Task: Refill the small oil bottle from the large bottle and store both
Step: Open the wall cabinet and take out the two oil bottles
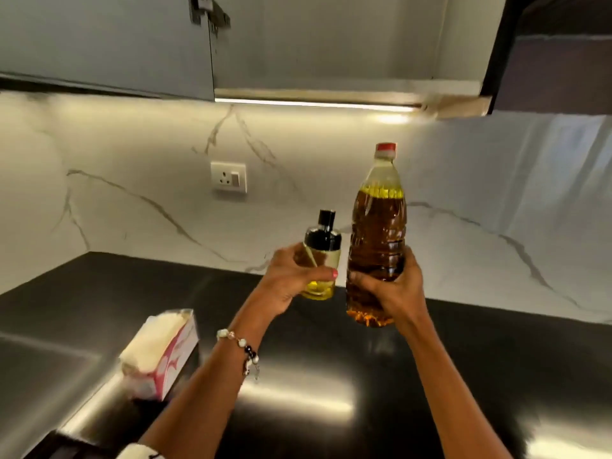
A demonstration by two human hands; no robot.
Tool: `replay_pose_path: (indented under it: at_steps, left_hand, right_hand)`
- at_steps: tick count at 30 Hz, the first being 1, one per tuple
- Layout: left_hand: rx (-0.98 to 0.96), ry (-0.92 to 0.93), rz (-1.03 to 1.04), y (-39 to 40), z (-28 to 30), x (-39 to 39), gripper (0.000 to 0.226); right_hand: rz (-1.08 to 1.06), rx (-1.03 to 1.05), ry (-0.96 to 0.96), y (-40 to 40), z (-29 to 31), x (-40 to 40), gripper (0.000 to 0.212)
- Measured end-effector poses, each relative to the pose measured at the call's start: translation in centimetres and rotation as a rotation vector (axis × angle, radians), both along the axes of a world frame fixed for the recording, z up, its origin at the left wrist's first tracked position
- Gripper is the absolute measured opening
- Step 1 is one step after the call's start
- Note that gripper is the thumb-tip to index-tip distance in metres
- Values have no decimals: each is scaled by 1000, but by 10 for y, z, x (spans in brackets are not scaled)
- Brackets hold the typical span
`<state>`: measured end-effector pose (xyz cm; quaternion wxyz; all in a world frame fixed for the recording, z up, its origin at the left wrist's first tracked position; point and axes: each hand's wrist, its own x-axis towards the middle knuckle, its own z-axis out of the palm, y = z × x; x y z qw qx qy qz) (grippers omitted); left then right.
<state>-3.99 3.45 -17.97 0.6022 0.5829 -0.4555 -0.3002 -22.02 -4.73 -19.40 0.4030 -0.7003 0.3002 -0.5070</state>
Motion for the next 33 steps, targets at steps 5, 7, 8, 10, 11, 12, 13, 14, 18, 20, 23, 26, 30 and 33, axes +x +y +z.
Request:
replay_pose_path:
  at_steps: [5, 7, 8, 10, 11, 12, 13, 14, 18, 20, 23, 26, 30, 33]
  left_hand:
    - [136, 43, 43, 8, -90, -4, 45]
    - [193, 55, 58, 9, -120, 1, 52]
    - [219, 62, 71, 8, -134, 3, 55]
    - [260, 75, 106, 5, -158, 10, 58]
    - [278, 82, 126, 3, -168, 13, 58]
    - [288, 86, 142, 1, -175, 14, 59]
    - [301, 92, 151, -1, -182, 17, 59]
    - [310, 98, 153, -4, -188, 19, 60]
    - [330, 110, 168, -15, -207, 26, 60]
    - [342, 107, 167, -23, -216, 30, 61]
    - [363, 89, 155, -32, -228, 35, 68]
    - [353, 80, 154, -37, -236, 39, 71]
    - [338, 53, 152, -43, -242, 42, 74]
    - [353, 24, 160, -44, -242, 43, 72]
  right_hand:
    - [-9, 129, 71, 10, -87, -2, 82]
    - [-22, 171, 101, 12, -113, 0, 87]
    - [-33, 191, 118, 13, -124, 1, 88]
    - [-63, 220, 139, 13, -141, 6, 88]
    - [-76, 228, 149, 12, -149, 8, 90]
    - [-88, 231, 162, 10, -155, 10, 92]
    - [-98, 236, 179, 7, -161, 13, 93]
    - [-105, 242, 193, 3, -166, 15, 94]
    - [-118, 244, 244, -12, -181, 23, 93]
    - [-122, 244, 260, -19, -187, 26, 95]
    - [-133, 246, 281, -27, -196, 30, 94]
    - [-132, 257, 280, -33, -202, 33, 93]
    - [-125, 299, 248, -37, -206, 38, 94]
    - [-119, 311, 218, -37, -209, 38, 97]
